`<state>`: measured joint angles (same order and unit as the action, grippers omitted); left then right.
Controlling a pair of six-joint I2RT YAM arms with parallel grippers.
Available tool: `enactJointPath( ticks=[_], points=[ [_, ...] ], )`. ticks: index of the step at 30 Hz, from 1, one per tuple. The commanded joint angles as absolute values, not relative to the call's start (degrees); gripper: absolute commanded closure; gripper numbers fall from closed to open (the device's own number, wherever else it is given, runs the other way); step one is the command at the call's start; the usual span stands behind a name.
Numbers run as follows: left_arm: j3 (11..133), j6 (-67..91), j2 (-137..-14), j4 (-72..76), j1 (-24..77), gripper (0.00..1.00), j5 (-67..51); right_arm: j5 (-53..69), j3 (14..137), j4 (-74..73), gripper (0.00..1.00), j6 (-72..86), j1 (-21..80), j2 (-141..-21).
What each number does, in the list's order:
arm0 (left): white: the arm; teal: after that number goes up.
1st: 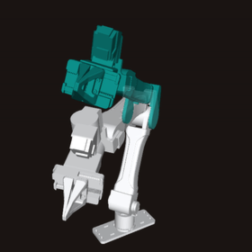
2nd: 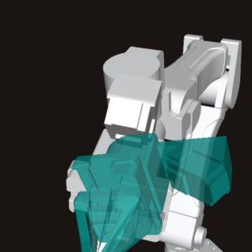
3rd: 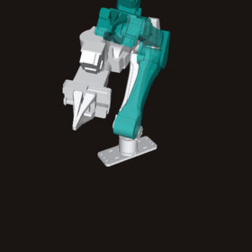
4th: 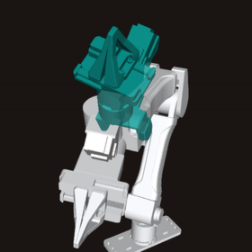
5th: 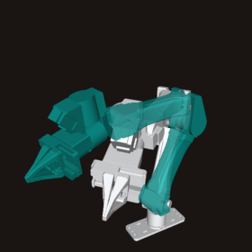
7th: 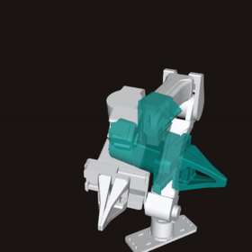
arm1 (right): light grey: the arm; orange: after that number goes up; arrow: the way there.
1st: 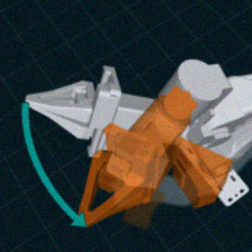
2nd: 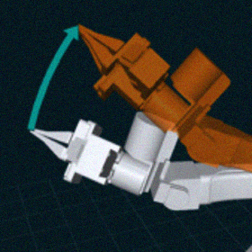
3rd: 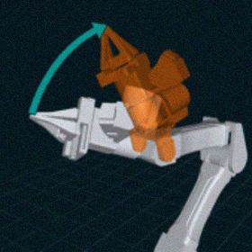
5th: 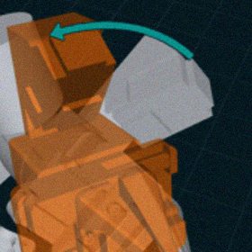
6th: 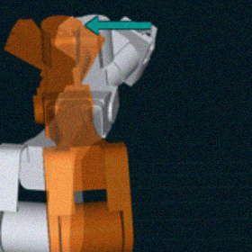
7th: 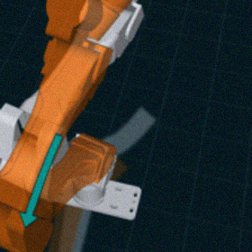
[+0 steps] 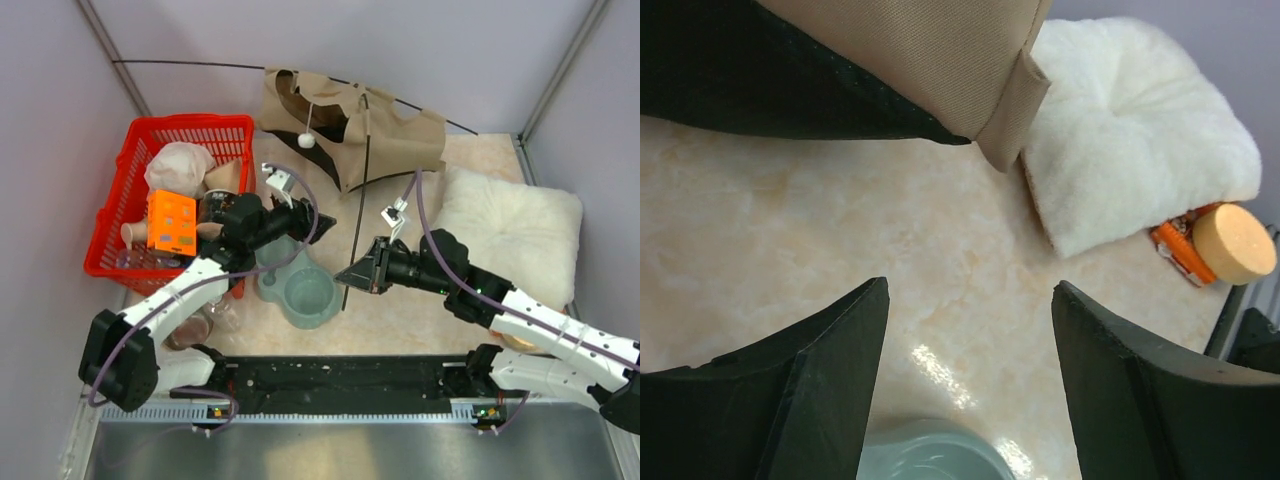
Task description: Set up the pet tent
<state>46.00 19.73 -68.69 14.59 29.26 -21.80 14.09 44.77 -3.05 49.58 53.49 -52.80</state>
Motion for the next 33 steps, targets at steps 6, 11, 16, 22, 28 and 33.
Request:
enactJointPath(
  ticks=[6, 11, 16, 22, 28, 33],
  points=[
    [44.9, 8.3, -76.4, 41.9, 29.4, 0.28, -27.9, 12.5, 49.5, -0.4, 1.0, 48.4, 53.4, -55.1],
    [43.2, 7.4, -80.4, 51.6, 29.4, 0.29, -28.5, 12.0, 50.9, -0.4, 1.0, 48.3, 53.4, -56.2],
    [43.0, 7.7, -83.5, 58.5, 29.3, 0.41, -24.2, 12.1, 52.6, -0.5, 1.0, 47.5, 53.4, -57.7],
    [44.2, 7.0, -86.5, 60.1, 29.3, 0.51, -24.8, 12.1, 54.7, -1.8, 1.0, 45.7, 53.4, -59.5],
    [43.8, 6.9, -88.0, 59.9, 29.4, 0.45, -25.1, 12.0, 55.6, -2.1, 1.0, 44.8, 53.4, -59.8],
    [43.8, 6.3, -88.6, 58.3, 29.4, 0.51, -24.5, 11.9, 55.3, -1.7, 1.0, 44.6, 53.4, -59.0]
  ],
)
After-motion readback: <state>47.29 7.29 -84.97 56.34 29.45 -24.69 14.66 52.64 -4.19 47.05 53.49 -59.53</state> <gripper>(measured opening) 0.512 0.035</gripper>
